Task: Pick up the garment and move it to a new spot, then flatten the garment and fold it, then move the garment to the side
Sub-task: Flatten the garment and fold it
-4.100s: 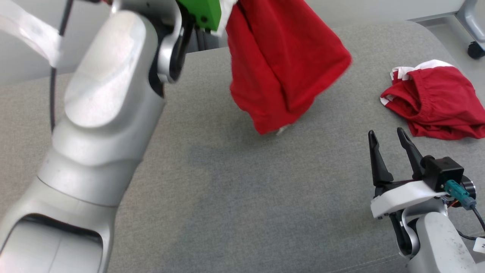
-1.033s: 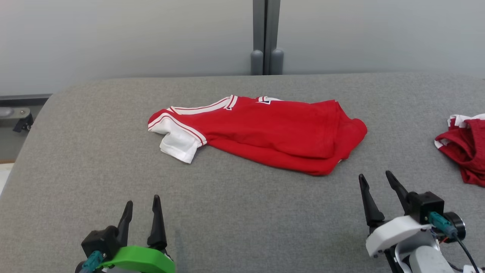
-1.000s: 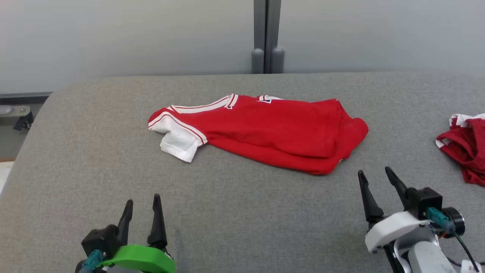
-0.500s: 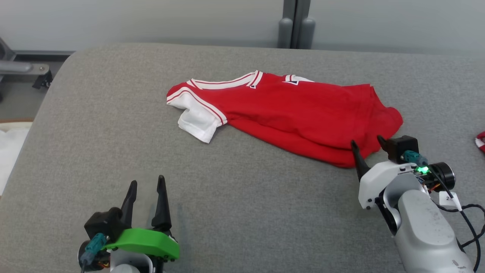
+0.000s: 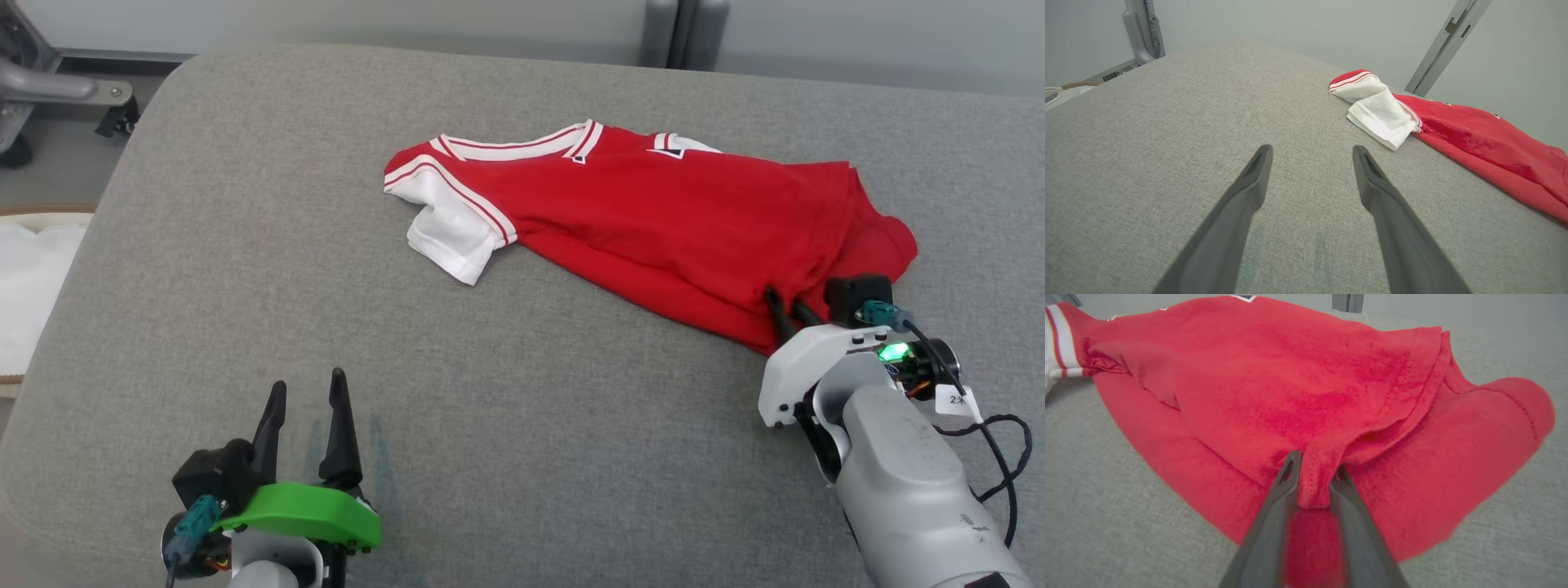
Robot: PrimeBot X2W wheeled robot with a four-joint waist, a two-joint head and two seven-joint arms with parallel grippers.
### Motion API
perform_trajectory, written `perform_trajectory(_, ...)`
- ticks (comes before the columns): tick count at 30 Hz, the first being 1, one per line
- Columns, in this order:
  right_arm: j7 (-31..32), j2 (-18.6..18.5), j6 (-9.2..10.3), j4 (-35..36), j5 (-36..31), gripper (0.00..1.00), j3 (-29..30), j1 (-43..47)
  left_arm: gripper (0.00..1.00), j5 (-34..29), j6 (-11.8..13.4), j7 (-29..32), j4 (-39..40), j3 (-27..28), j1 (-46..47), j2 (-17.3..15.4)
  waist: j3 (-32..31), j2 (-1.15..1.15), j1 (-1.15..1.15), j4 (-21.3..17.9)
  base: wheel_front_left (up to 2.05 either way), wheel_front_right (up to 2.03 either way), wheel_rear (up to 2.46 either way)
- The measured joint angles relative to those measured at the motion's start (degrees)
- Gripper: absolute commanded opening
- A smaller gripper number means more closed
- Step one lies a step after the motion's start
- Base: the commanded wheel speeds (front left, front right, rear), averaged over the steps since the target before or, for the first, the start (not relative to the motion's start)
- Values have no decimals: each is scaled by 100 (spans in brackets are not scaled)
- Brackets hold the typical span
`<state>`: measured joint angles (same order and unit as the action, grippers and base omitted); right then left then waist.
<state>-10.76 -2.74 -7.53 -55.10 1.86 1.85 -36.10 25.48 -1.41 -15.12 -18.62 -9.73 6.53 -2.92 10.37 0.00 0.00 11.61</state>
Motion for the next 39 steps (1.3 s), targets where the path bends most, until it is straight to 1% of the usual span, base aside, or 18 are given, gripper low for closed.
perform_trajectory(3,-178,1,1,-27,320,0,-224,-91,100,-24,16,0,-7,14,-4,2,-45,0,0,-81,0,0,0)
perform_trajectory(6,-301,0,1,103,740,0,-427,-87,100,-62,15,0,-20,33,-24,5,-115,0,0,-184,0,0,0)
perform_trajectory(10,-352,-2,1,519,1359,0,-689,205,100,-87,15,0,-45,89,-119,5,-237,0,0,-351,0,0,0)
perform_trajectory(12,-364,2,1,771,1522,0,-767,476,100,-91,15,0,-63,107,-181,7,-294,0,0,-446,0,0,0)
perform_trajectory(15,-280,-1,1,1160,1421,0,-652,907,100,-92,15,0,-87,127,-249,7,-373,0,0,-604,0,0,0)
perform_trajectory(21,230,-35,1,2098,1094,0,-96,1774,100,-93,13,1,-89,109,-274,8,-459,0,0,-860,0,0,0)
perform_trajectory(24,479,-31,0,2444,1028,0,118,2057,100,-94,7,0,-88,77,-270,8,-401,0,0,-888,0,0,0)
perform_trajectory(27,650,-19,0,2647,964,0,231,2185,100,-102,-3,0,-109,76,-249,8,-306,0,0,-866,0,0,0)
perform_trajectory(29,710,-13,0,2710,895,30,269,2220,100,-114,-4,1,-133,90,-235,8,-254,0,0,-844,0,0,0)
perform_trajectory(30,721,-10,1,2727,889,78,289,2234,100,-121,-5,0,-140,100,-226,8,-229,0,0,-834,0,0,0)
perform_trajectory(31,721,-9,0,2737,873,100,314,2243,100,-123,-7,0,-147,119,-214,8,-210,0,0,-826,0,0,0)
perform_trajectory(36,588,-7,1,2788,733,100,520,2306,100,-146,-10,0,-190,190,-170,8,-206,0,0,-861,0,0,0)
perform_trajectory(39,461,-7,0,2902,717,100,606,2371,100,-244,-56,0,-242,215,-76,8,-225,0,0,-922,0,0,0)
